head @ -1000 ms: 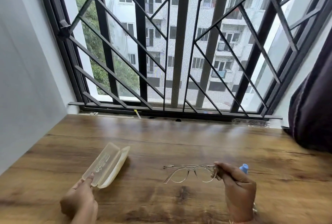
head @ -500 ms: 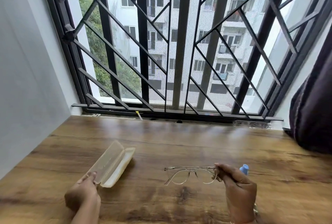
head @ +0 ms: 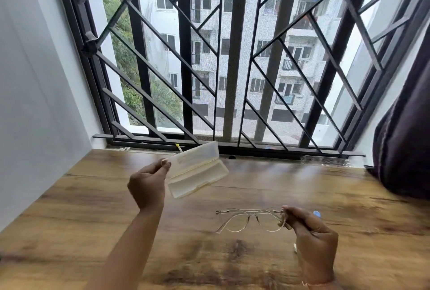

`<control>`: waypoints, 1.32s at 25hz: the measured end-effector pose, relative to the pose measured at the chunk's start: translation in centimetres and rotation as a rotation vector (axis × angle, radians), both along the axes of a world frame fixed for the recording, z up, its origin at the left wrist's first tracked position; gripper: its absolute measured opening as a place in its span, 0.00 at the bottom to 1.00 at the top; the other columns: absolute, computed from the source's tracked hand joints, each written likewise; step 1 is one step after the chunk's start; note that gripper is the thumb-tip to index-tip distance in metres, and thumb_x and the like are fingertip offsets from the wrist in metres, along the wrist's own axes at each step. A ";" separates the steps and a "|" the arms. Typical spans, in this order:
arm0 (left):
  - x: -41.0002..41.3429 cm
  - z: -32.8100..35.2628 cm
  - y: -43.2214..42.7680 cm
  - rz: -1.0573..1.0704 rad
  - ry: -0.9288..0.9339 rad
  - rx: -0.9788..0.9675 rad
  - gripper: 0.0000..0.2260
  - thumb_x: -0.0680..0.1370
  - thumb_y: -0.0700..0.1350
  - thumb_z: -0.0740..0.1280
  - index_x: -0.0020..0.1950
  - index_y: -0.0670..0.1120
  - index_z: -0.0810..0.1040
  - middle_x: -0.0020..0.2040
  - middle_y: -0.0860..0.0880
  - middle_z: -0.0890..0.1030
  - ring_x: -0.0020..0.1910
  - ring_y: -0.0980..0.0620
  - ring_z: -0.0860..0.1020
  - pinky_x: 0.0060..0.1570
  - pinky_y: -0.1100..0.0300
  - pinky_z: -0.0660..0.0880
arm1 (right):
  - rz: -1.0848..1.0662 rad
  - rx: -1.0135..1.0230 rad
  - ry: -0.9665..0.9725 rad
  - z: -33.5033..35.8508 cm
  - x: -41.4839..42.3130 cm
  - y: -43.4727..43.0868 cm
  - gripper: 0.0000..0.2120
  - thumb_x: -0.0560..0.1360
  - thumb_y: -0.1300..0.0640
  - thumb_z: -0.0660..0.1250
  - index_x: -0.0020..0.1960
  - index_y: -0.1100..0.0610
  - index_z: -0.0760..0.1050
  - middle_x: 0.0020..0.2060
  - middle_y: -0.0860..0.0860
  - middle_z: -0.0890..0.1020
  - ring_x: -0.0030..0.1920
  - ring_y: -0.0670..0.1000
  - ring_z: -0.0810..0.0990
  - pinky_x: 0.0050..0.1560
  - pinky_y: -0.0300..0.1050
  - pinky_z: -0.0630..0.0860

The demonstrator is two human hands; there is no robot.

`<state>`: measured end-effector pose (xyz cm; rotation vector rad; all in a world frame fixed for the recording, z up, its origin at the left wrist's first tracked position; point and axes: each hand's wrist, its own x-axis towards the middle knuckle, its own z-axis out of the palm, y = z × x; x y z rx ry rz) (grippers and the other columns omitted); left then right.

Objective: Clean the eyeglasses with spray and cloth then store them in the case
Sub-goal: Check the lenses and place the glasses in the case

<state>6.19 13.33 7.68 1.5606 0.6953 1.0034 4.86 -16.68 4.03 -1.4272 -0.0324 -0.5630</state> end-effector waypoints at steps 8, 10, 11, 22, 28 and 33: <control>1.6 5.2 -6.9 -0.385 -0.245 0.165 0.08 0.66 0.39 0.76 0.44 0.45 0.84 0.38 0.46 0.85 0.36 0.58 0.80 0.41 0.55 0.79 | -0.020 0.081 -0.157 4.3 -1.1 -0.8 0.29 0.64 0.81 0.66 0.37 0.46 0.84 0.31 0.44 0.84 0.32 0.46 0.80 0.35 0.33 0.78; 1.4 5.3 -7.9 -0.443 -0.253 0.131 0.09 0.66 0.38 0.76 0.45 0.47 0.84 0.38 0.48 0.85 0.38 0.55 0.81 0.43 0.51 0.80 | -0.017 0.070 -0.201 5.3 -1.0 -0.9 0.28 0.64 0.80 0.66 0.37 0.46 0.84 0.30 0.43 0.84 0.28 0.42 0.78 0.32 0.31 0.75; 1.4 5.2 -8.3 -0.465 -0.257 0.126 0.09 0.66 0.38 0.76 0.45 0.48 0.84 0.38 0.50 0.85 0.38 0.55 0.81 0.43 0.52 0.80 | -0.017 0.059 -0.222 5.8 -0.8 -0.9 0.26 0.64 0.79 0.66 0.37 0.47 0.84 0.30 0.42 0.84 0.27 0.40 0.77 0.30 0.30 0.73; 0.2 5.7 -9.7 -0.550 -0.268 0.105 0.14 0.66 0.39 0.76 0.42 0.59 0.83 0.37 0.58 0.84 0.36 0.61 0.79 0.40 0.59 0.78 | -0.090 -0.160 -0.339 6.3 2.9 -0.5 0.17 0.61 0.71 0.74 0.41 0.50 0.82 0.37 0.40 0.83 0.47 0.58 0.78 0.50 0.46 0.76; 0.0 6.0 -10.0 -0.544 -0.278 0.145 0.15 0.67 0.39 0.76 0.38 0.61 0.83 0.36 0.61 0.83 0.36 0.61 0.80 0.39 0.63 0.78 | -0.025 -0.141 -0.218 5.9 3.2 -0.8 0.21 0.61 0.73 0.74 0.38 0.46 0.83 0.36 0.41 0.82 0.43 0.51 0.78 0.46 0.45 0.76; 0.0 5.6 -10.1 -0.515 -0.223 0.104 0.11 0.66 0.38 0.76 0.39 0.55 0.83 0.37 0.58 0.84 0.37 0.62 0.80 0.44 0.60 0.78 | 0.090 -0.214 -0.114 6.0 2.9 -1.5 0.20 0.62 0.73 0.74 0.37 0.47 0.83 0.33 0.44 0.83 0.36 0.44 0.80 0.42 0.35 0.78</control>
